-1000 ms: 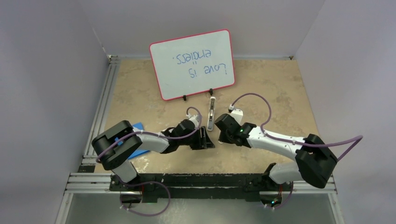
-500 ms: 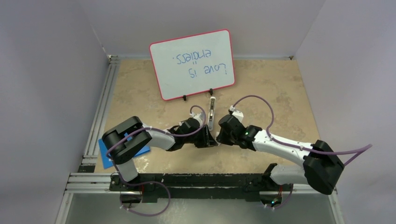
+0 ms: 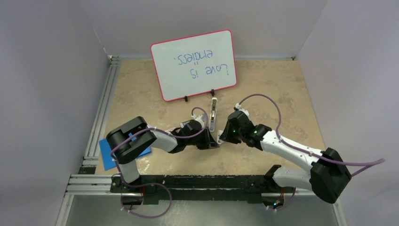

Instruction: Load the staples into the stapler

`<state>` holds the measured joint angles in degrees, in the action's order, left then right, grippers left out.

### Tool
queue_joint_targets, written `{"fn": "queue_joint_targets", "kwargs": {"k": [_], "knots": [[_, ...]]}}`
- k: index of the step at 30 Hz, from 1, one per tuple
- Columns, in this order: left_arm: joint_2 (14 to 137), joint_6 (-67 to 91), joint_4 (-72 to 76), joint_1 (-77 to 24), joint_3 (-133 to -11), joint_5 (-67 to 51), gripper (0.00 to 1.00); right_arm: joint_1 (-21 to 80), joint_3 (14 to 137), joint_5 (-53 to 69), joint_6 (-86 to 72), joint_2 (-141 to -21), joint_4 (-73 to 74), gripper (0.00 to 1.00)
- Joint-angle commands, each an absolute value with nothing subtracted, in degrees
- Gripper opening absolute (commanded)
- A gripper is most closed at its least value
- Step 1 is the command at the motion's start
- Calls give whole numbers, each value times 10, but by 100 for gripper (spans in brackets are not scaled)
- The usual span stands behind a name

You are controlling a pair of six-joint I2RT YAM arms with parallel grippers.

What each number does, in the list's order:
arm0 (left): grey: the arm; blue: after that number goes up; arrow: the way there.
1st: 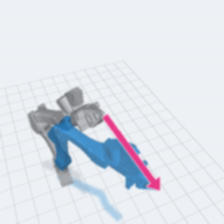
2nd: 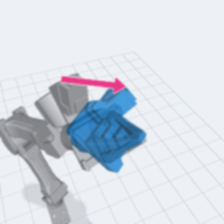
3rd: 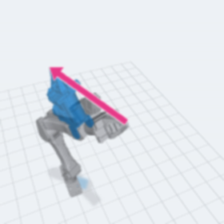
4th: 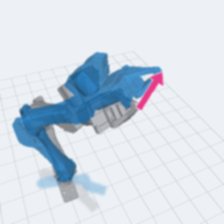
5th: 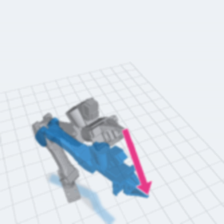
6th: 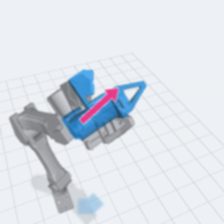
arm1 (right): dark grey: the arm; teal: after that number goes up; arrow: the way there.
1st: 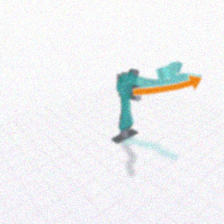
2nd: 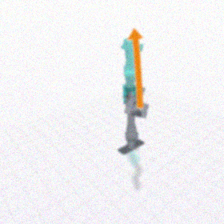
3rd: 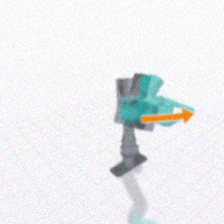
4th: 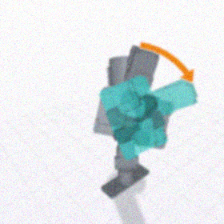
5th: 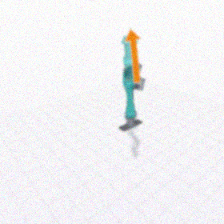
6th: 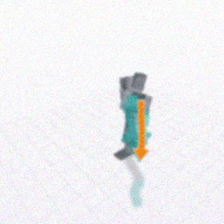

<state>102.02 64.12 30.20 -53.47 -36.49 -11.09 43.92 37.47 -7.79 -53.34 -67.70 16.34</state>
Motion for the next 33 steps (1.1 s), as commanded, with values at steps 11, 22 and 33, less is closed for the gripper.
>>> {"fn": "queue_joint_targets", "kwargs": {"k": [11,22,33], "knots": [[1030,615,282,-536,-340,-88,22,388,409,-4,-444,-697,147,19],[949,631,340,-536,-280,-62,41,387,395,37,-447,-700,127,19],[984,640,380,-535,-294,-75,38,387,374,79,-451,-702,97,20]]}}
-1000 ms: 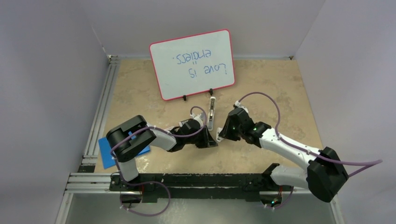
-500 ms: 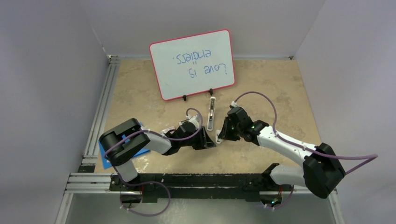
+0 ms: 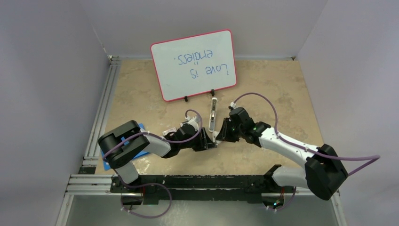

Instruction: Load the staples into the stapler

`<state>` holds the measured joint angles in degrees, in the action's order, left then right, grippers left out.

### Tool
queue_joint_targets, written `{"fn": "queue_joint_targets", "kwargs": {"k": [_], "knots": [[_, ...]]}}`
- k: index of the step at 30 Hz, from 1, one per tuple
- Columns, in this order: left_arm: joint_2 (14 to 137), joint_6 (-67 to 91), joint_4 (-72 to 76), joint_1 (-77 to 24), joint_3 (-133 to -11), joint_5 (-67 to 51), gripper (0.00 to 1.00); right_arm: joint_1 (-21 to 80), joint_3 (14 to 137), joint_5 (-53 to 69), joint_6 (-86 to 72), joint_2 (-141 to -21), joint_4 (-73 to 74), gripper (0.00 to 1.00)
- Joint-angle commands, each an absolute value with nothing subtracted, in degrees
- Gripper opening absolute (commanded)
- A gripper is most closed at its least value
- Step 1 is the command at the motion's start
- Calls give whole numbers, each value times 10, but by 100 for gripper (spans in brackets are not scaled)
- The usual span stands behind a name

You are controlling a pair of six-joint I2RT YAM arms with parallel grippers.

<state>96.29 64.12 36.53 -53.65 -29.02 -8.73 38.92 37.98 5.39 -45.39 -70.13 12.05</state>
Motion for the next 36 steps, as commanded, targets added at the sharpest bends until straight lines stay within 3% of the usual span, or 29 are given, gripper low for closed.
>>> {"fn": "queue_joint_targets", "kwargs": {"k": [1,6,17,26,36], "knots": [[986,640,382,-535,-294,-76,36,387,372,81,-448,-703,96,20],[989,645,390,-535,-292,-75,29,387,364,91,-443,-706,89,19],[992,662,439,-514,-279,-97,30,387,358,97,-444,-710,79,19],[1031,641,517,-512,-277,-148,0,387,363,85,-451,-699,89,20],[1027,508,487,-512,-270,-194,0,381,404,2,-466,-636,136,26]]}}
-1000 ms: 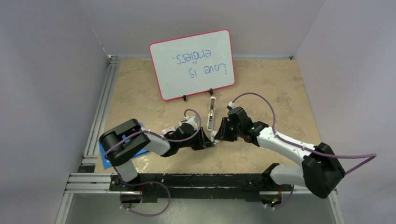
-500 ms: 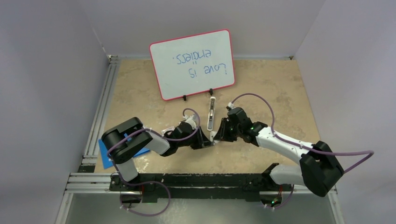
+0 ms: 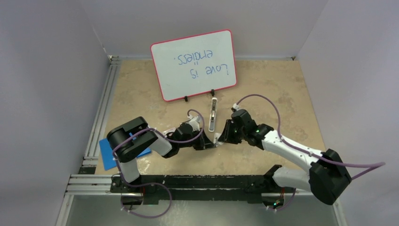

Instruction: Load the staples into the stapler

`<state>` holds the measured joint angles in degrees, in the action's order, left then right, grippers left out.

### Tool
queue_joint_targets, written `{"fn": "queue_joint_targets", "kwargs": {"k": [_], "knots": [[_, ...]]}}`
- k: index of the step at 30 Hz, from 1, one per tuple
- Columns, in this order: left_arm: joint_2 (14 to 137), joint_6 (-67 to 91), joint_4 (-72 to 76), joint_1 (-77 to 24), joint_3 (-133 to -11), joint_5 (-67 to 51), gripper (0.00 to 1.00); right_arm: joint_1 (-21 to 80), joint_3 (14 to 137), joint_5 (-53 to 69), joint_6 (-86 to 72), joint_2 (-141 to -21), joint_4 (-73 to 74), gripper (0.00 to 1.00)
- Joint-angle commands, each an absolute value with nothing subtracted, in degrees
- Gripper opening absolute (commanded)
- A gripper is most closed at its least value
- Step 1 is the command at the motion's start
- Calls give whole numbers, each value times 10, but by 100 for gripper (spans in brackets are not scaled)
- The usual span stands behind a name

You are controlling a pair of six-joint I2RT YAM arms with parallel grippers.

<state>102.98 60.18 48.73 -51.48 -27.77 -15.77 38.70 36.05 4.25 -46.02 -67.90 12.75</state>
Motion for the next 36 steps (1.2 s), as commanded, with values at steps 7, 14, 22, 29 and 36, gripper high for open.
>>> {"fn": "queue_joint_targets", "kwargs": {"k": [7,14,22,29,36], "knots": [[1029,429,483,-513,-261,-225,0,368,421,-7,-450,-644,154,28],[1014,367,480,-524,-252,-239,0,346,426,-2,-429,-654,156,31],[1018,386,477,-530,-264,-254,0,336,418,18,-426,-680,123,35],[1013,494,436,-530,-289,-232,0,336,390,46,-418,-668,104,62],[1038,575,380,-530,-323,-199,0,337,350,2,-425,-651,60,75]]}}
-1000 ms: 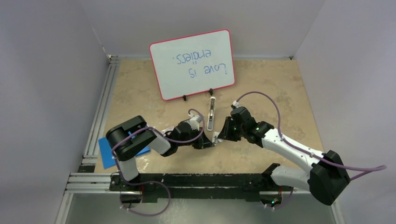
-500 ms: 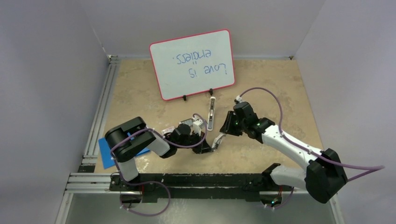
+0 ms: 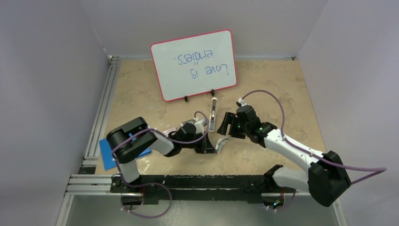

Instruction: Load the staples into the stapler

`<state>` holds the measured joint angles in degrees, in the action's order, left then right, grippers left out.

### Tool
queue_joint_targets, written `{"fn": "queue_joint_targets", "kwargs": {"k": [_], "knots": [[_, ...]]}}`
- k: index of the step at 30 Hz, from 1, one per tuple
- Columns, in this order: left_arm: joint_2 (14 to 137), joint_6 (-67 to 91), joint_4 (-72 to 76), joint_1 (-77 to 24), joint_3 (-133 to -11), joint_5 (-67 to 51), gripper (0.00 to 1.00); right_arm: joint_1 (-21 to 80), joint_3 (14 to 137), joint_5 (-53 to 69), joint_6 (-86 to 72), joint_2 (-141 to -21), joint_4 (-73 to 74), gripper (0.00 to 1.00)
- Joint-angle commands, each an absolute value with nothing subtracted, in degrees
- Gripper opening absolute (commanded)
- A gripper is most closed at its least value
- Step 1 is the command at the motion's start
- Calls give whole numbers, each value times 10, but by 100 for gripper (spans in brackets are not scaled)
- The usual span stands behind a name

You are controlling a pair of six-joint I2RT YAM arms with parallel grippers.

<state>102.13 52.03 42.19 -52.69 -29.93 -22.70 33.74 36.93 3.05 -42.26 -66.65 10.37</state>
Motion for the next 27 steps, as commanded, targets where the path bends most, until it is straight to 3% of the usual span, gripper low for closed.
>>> {"fn": "queue_joint_targets", "kwargs": {"k": [1,17,27], "knots": [[1044,585,376,-530,-326,-196,0,337,343,-16,-437,-652,58,76],[1060,619,366,-532,-336,-175,0,357,284,-27,-493,-652,9,67],[1051,622,355,-534,-337,-159,0,410,293,-87,-530,-689,19,55]]}}
